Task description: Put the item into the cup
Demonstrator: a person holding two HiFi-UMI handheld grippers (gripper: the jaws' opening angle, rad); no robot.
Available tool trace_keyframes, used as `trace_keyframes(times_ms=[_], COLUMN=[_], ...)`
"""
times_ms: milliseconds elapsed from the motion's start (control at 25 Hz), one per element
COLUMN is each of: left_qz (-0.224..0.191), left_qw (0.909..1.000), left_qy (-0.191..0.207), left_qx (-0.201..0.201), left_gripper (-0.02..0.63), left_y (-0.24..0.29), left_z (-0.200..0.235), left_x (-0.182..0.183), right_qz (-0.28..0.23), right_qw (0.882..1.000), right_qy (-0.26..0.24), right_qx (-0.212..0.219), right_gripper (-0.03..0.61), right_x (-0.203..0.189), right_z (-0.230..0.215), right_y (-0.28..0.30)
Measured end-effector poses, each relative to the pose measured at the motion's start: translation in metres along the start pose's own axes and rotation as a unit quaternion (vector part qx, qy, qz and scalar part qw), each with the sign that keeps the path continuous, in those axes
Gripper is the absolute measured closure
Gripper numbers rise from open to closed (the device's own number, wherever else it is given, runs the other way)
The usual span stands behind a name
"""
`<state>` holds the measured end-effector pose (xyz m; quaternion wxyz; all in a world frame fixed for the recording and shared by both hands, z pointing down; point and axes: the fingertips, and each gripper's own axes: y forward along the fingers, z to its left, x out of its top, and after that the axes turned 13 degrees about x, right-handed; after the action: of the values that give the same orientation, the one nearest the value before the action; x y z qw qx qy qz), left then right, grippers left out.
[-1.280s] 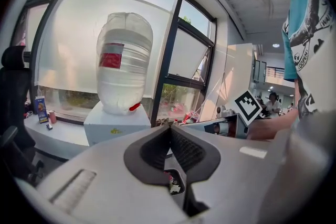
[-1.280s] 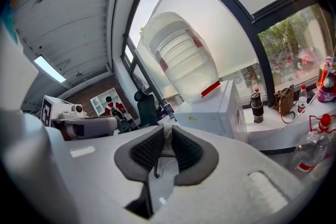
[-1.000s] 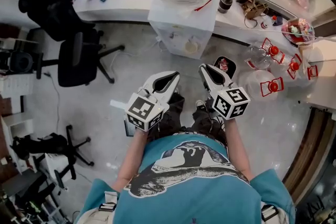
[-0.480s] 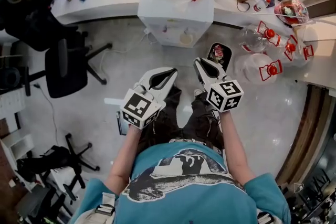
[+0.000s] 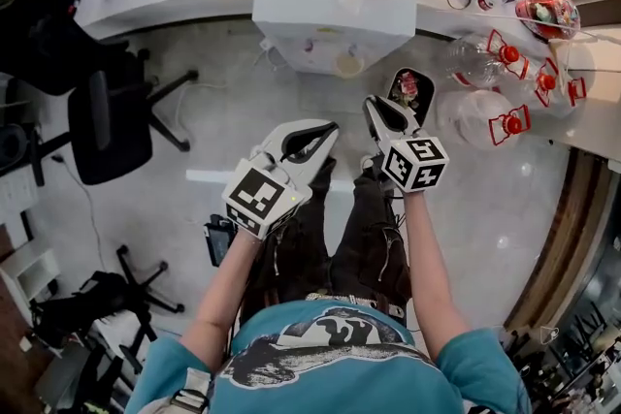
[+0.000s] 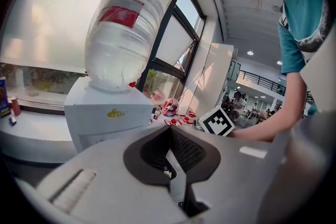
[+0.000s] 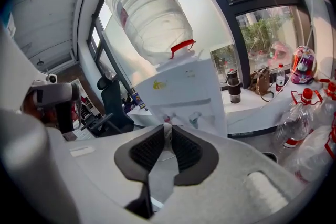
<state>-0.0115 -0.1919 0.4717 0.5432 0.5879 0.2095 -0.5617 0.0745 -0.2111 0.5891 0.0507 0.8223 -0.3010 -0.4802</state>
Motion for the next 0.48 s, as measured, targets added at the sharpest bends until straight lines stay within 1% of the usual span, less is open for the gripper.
trace_keyframes(times_ms=[120,280,480], left_qz=[-0.005,-0.012,0.004], left_qw=[1.0,0.9996,0.9998], left_qy=[0.001,0.025,0.017], left_qx=[0.004,-0.003,-0.01], left_gripper=[0.603,0.614,0.614], left_y=[0.005,0.007,0.011], left_z=[0.013,0.023,0.032], left_x=[-0.008,-0.022,-0.041], right_qz=[-0.012,-0.01,-0.005], right_qw=[1.0,1.0,1.0], right_qy=[-0.005,-0.006,0.017], right_qx=[-0.005,-0.012,-0.021], right_gripper=[0.531,0.531,0.531], right_x=[-0.01,-0.03,-0.047], right_z=[-0.019,-0.042,-0.068], right_y=[0.019,0.046,0.074])
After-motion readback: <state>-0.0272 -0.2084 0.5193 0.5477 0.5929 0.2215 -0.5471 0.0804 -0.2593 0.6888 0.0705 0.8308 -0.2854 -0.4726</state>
